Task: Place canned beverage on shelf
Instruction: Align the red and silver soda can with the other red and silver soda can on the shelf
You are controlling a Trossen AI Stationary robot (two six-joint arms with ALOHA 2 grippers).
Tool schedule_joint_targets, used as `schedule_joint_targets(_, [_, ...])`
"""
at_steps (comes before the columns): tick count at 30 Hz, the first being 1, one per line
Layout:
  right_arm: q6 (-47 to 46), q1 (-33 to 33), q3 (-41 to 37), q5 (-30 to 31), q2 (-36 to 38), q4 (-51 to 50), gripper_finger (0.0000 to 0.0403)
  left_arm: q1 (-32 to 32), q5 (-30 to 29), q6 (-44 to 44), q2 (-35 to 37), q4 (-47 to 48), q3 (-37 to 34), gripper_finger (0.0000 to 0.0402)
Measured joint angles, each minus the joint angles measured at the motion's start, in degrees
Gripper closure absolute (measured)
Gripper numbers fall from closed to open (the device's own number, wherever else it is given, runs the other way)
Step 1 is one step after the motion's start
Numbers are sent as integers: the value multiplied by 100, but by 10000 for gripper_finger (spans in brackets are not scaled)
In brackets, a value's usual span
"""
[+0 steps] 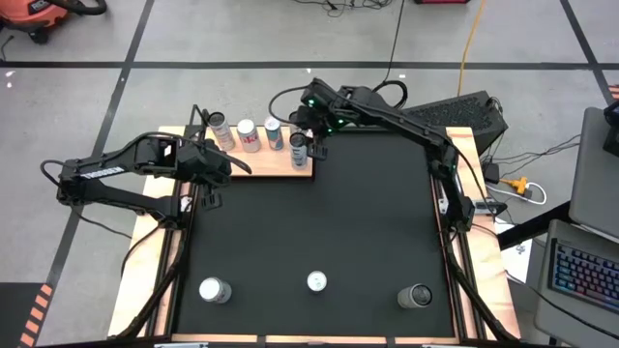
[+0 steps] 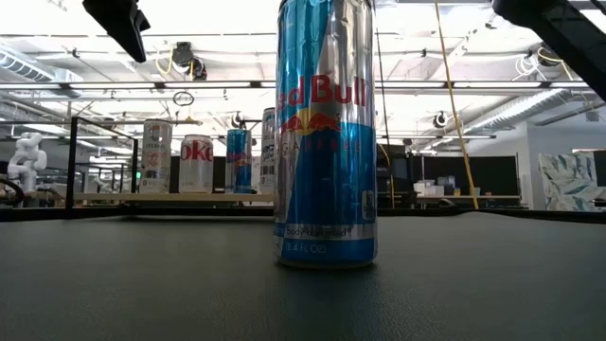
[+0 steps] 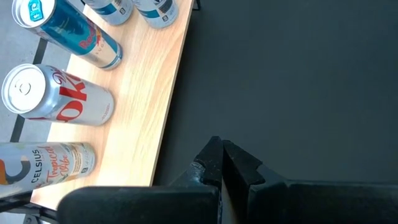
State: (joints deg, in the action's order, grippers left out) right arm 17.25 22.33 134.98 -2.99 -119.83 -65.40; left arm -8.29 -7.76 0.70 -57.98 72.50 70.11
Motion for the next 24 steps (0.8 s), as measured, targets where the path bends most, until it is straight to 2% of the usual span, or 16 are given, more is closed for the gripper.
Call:
schedule_joint_targets(7, [-706,-9,0,-9,459,-695,163,-1,0,-30,0,21,0,394])
schedule_joint_targets(12, [-764,-73,0,-13,867,-1453,163,1,1,-44,-2,8,0,388])
schedule_joint_targets(18, [-1144,-198,0,-23,1197,-1744,163,0,1,-660,-2,-16,0,368])
schedule_joint_targets(24, [-1336,-467,0,-23,1320,-2430,163,14,1,-1237,-22,-179,0,365])
